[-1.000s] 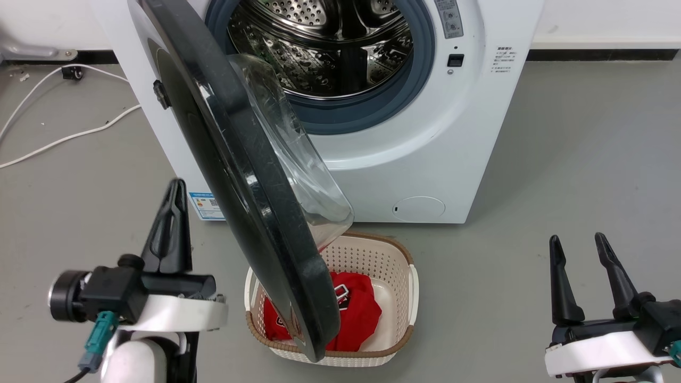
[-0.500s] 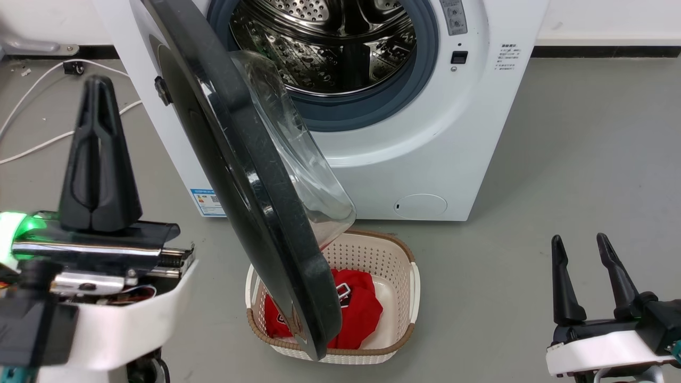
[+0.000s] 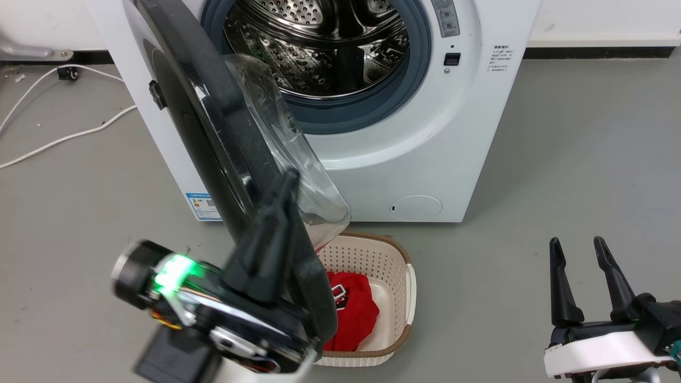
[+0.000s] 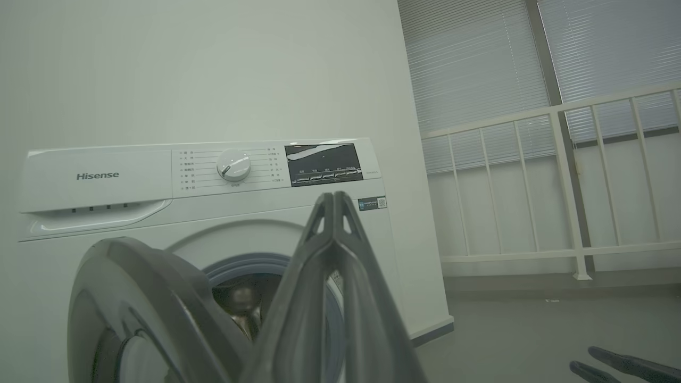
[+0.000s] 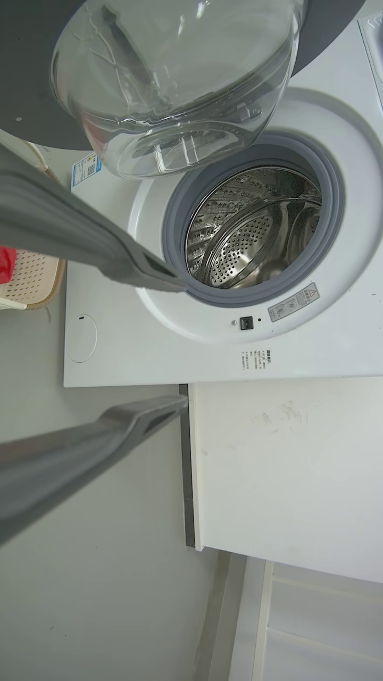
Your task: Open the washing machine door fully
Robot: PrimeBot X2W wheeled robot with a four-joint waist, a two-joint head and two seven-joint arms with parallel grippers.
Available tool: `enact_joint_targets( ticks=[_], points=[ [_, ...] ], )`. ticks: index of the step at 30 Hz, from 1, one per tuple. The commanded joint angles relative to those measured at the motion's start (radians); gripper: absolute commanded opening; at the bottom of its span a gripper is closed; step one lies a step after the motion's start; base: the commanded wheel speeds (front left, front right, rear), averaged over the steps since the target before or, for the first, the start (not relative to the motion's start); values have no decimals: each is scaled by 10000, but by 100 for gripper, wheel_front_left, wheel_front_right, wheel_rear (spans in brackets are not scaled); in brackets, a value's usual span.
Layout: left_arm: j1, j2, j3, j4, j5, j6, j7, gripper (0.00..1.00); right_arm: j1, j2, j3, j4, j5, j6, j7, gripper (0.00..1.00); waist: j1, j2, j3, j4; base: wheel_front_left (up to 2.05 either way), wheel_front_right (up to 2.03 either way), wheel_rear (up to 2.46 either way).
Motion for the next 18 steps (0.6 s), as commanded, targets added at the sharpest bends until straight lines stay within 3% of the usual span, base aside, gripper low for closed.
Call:
enact_joint_targets(
  ticks=[1,8,18],
  points=[
    [191,71,-223,138,-72,-13,-4,0,-17,23,11,28,44,-3,-17,100,0,0,-13,-4,0,0,0],
    [1237,688,-2251,1561,-609,-11,3,0,102,21,61,165,128,-3,-17,100,0,0,-109,11,0,0,0],
    [2152,757,-2932,3673,-1122,96,441,0,155,21,160,331,279,-3,-17,100,0,0,-174,26,0,0,0]
  ],
)
